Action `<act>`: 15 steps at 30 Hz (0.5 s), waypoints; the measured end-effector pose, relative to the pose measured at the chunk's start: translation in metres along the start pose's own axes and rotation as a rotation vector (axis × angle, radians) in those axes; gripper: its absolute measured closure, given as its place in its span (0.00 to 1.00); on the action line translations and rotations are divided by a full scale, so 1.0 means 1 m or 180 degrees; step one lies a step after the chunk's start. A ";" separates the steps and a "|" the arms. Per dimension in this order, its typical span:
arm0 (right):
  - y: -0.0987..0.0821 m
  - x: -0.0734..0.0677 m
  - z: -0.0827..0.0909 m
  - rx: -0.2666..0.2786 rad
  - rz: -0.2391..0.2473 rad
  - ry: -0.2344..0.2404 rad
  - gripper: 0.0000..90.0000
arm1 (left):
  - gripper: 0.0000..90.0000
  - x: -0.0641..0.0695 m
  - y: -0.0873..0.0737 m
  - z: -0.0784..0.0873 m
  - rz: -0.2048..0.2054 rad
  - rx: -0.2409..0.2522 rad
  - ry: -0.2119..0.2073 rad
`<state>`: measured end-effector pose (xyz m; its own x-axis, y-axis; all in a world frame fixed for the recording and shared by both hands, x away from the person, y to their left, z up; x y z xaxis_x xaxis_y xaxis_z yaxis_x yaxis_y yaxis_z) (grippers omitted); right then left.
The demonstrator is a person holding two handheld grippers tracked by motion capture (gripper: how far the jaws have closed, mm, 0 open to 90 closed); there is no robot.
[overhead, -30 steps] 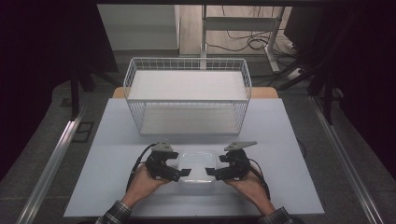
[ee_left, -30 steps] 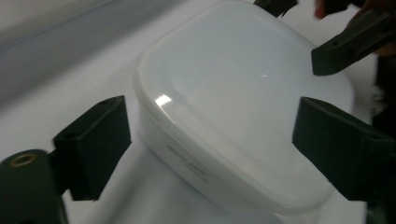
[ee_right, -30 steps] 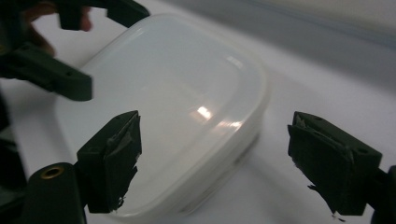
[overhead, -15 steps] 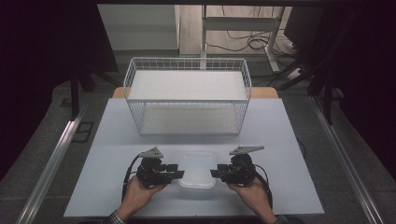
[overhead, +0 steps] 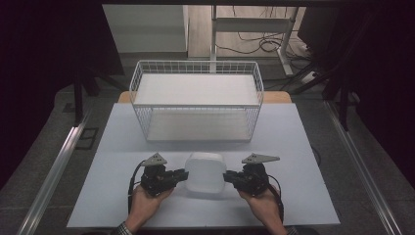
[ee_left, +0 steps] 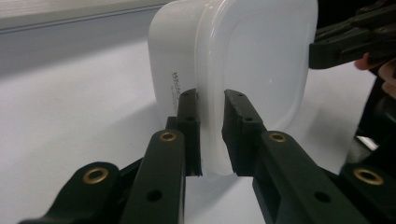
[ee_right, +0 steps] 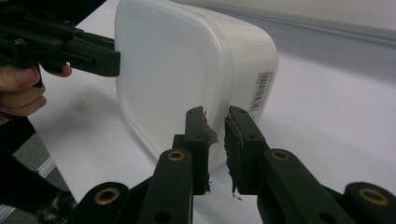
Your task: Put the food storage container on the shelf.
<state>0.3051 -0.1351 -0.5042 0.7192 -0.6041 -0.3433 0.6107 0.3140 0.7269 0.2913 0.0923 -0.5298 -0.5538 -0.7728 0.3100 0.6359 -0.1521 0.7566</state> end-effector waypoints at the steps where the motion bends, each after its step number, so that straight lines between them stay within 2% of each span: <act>1: 0.001 0.000 0.000 0.0021 0.0010 -0.0014 0.87 | 0.86 0.000 0.000 0.000 0.0002 -0.0005 0.0014; 5: 0.002 0.005 -0.003 0.0085 0.0006 -0.0068 0.85 | 0.88 0.002 0.000 0.000 0.0030 0.0029 -0.0091; 9: 0.001 0.012 -0.003 0.0143 -0.0133 -0.0056 0.85 | 0.89 0.006 0.003 0.000 0.0015 0.0060 -0.0099; 12: 0.004 0.010 -0.002 0.0184 -0.0073 -0.0126 0.85 | 0.89 0.005 0.008 0.002 0.0023 0.0110 -0.0109; 15: 0.014 0.009 0.004 0.0289 -0.0035 -0.0113 0.85 | 0.89 0.006 0.018 0.006 -0.0031 0.0164 -0.0105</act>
Point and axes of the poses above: each handheld gripper's, and its own axes: z roughly backward along the jaws, y roughly out of its top, x roughly to its right, the point moved 6 cm from there along -z, roughly forward along the jaws, and after that the axes turned 7 degrees about y, right-handed, at the moved point
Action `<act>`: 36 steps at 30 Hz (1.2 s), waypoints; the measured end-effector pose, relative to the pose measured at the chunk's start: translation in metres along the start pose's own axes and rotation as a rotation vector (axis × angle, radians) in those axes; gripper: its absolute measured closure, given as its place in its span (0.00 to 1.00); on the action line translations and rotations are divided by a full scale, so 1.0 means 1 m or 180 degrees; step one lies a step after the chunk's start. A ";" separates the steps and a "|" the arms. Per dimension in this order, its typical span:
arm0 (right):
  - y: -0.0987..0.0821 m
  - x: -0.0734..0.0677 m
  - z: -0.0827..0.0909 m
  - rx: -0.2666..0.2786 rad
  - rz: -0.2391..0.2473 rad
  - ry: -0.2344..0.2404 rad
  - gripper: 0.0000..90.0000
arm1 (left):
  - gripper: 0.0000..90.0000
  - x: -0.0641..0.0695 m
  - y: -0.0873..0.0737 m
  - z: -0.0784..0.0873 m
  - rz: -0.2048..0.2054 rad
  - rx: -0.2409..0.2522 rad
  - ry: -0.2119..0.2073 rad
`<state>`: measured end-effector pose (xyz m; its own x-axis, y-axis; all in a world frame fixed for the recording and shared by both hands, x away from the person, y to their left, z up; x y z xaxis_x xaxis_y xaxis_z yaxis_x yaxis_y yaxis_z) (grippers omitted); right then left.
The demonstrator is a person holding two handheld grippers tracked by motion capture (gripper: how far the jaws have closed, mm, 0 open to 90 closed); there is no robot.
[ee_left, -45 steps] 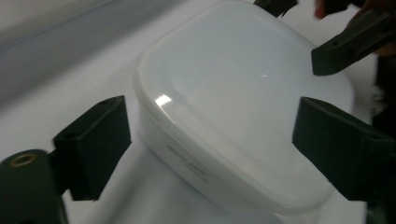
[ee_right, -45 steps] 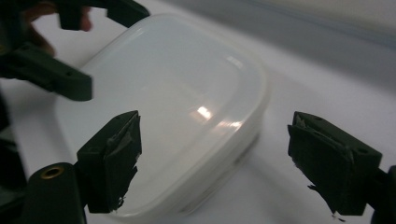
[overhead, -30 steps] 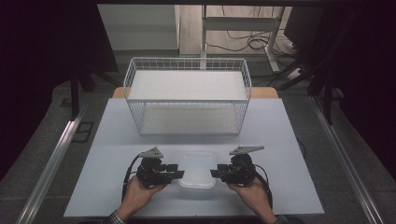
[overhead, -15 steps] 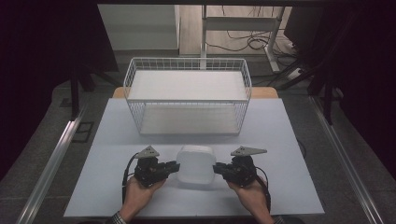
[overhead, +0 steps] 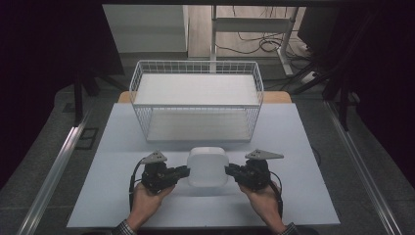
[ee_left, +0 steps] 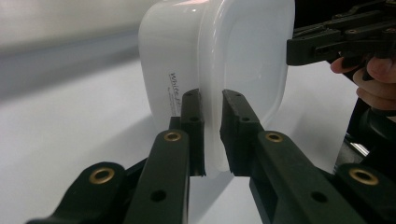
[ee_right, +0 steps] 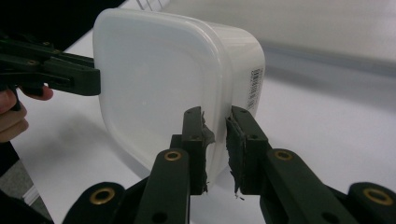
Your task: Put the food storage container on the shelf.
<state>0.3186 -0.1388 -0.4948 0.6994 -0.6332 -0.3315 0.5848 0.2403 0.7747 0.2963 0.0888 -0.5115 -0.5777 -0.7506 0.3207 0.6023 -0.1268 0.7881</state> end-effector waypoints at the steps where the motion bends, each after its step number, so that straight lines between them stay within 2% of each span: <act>1: 0.002 0.000 0.001 0.0016 0.0011 0.0003 0.85 | 0.89 0.000 0.004 0.001 -0.0027 0.0016 0.0004; 17: 0.046 -0.009 0.008 0.0234 0.0228 0.0023 0.85 | 0.89 -0.006 0.044 0.022 -0.0168 0.0184 0.0099; 36: 0.089 -0.011 0.018 0.0392 0.0306 0.0047 0.86 | 0.89 -0.008 0.086 0.034 -0.0224 0.0328 0.0155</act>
Point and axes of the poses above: each handheld gripper's, and its own axes: z roughly backward along the jaws, y roughly out of its top, x roughly to its right, the point moved 6 cm from there along -z, roughly forward along the jaws, and after that the axes turned 7 degrees about y, right-handed, at the moved point
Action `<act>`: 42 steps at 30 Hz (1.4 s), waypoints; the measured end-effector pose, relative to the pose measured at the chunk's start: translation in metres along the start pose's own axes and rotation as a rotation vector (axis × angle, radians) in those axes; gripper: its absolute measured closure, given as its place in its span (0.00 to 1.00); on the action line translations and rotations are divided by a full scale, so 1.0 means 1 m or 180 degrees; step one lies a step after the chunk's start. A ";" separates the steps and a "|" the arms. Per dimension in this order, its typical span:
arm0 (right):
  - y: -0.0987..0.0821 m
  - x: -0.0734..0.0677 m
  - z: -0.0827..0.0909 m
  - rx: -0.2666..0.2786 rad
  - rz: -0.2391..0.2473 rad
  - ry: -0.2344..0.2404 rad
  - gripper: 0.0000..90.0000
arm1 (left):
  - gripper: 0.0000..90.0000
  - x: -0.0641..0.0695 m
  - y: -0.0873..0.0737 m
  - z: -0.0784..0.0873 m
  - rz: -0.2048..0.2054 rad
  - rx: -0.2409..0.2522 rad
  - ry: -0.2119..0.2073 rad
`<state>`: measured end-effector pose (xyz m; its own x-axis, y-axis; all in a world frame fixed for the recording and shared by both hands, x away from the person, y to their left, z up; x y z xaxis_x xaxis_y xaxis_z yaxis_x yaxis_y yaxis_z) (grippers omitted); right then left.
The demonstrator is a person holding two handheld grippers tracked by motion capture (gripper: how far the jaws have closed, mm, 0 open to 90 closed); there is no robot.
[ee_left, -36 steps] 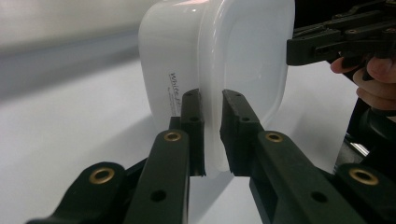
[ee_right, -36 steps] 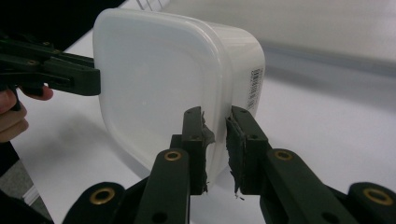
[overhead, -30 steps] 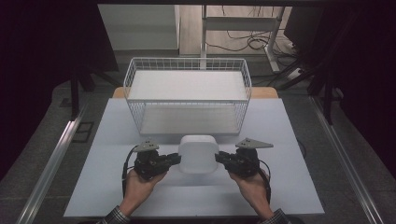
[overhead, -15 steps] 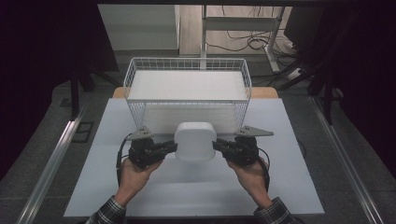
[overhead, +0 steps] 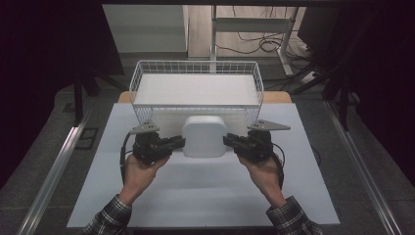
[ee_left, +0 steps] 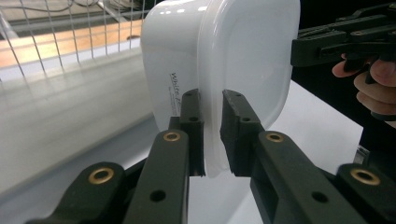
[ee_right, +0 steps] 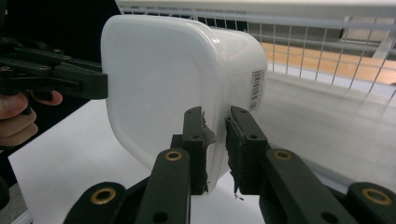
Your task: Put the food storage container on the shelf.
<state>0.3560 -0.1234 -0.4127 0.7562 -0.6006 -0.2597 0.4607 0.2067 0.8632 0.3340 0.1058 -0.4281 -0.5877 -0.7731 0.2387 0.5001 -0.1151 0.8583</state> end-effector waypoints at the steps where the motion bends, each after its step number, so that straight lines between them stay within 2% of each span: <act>1: 0.003 -0.001 0.000 0.0013 0.0004 0.0005 0.86 | 0.89 -0.001 0.003 0.001 -0.0007 0.0015 0.0013; 19: 0.062 -0.006 0.001 0.0175 0.0158 0.0022 0.86 | 0.88 -0.011 0.052 0.018 -0.0008 0.0209 0.0112; 26: 0.087 -0.004 -0.001 0.0276 0.0214 0.0005 0.86 | 0.88 -0.014 0.076 0.022 -0.0075 0.0264 0.0212; 32: 0.104 0.001 -0.003 0.0339 0.0216 -0.0045 0.86 | 0.88 -0.020 0.095 0.020 -0.0105 0.0274 0.0280; 42: 0.128 0.017 -0.012 0.0341 0.0125 -0.0115 0.86 | 0.87 -0.036 0.122 0.005 -0.0011 0.0181 0.0283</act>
Point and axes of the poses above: each handheld gripper's, and its own axes: z roughly backward along the jaws, y roughly out of its top, x roughly to its right, the point moved 6 cm from there along -z, roughly forward along the jaws, and after that the axes turned 7 degrees about y, right-handed, at the moved point
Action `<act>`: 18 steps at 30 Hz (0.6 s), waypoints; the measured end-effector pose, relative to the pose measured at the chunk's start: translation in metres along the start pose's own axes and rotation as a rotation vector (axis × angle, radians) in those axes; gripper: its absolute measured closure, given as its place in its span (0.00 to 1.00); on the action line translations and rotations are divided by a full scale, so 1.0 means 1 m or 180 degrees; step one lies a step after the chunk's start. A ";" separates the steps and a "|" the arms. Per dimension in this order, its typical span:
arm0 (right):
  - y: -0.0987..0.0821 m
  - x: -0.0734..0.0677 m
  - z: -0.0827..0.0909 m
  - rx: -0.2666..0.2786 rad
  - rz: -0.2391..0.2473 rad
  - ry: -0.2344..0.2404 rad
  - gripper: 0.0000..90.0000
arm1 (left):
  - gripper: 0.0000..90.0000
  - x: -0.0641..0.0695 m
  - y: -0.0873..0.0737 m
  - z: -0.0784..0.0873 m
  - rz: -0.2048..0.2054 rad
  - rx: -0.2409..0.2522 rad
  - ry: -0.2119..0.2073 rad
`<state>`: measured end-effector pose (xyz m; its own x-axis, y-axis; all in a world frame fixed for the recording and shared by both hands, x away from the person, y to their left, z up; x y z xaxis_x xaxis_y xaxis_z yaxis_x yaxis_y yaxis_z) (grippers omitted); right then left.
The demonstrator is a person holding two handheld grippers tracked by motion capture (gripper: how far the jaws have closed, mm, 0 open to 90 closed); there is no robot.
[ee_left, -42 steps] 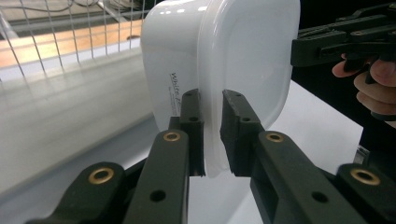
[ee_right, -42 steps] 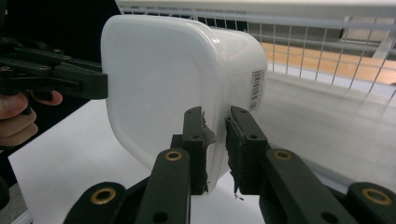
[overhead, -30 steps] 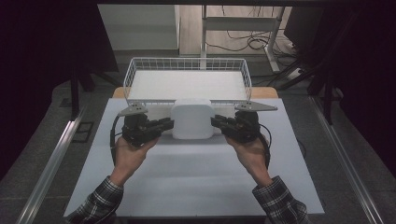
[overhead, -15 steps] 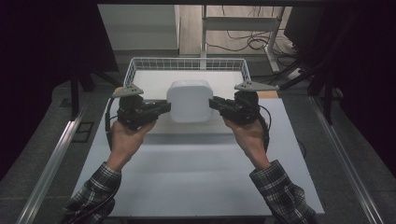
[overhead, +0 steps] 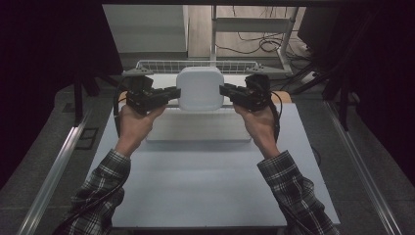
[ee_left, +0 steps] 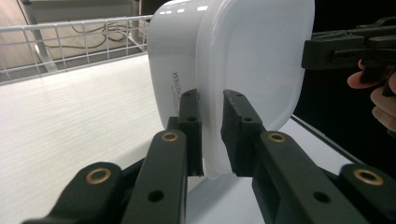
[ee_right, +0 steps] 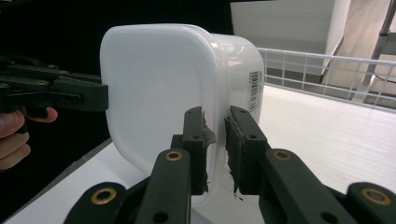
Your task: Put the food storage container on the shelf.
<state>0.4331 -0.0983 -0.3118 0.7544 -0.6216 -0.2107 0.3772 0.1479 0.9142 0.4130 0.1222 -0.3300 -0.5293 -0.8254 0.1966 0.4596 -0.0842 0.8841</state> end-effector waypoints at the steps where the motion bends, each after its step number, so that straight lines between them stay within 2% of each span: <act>1: 0.001 0.002 -0.001 -0.0005 -0.0008 -0.0010 0.86 | 0.87 -0.002 0.002 -0.003 0.0014 -0.0013 0.0003; 8: 0.004 0.014 -0.013 -0.0082 -0.0119 -0.0011 0.86 | 0.86 -0.012 0.005 -0.014 0.0084 -0.0084 0.0023; 13: 0.007 0.015 -0.022 -0.0127 -0.0180 0.0025 0.85 | 0.85 -0.021 0.005 -0.016 0.0176 -0.0109 0.0057; 18: 0.009 0.014 -0.032 -0.0194 -0.0210 -0.0002 0.85 | 0.80 -0.025 0.006 -0.017 0.0214 -0.0135 0.0087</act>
<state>0.4638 -0.0810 -0.3179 0.7265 -0.6321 -0.2695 0.4581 0.1532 0.8756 0.4409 0.1336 -0.3369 -0.4767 -0.8449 0.2428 0.5236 -0.0510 0.8504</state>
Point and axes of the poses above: each handheld gripper's, and its own axes: z roughly backward along the jaws, y roughly out of its top, x roughly to its right, the point moved 6 cm from there along -z, roughly forward along the jaws, and after that the axes turned 7 degrees about y, right-handed, at the moved point
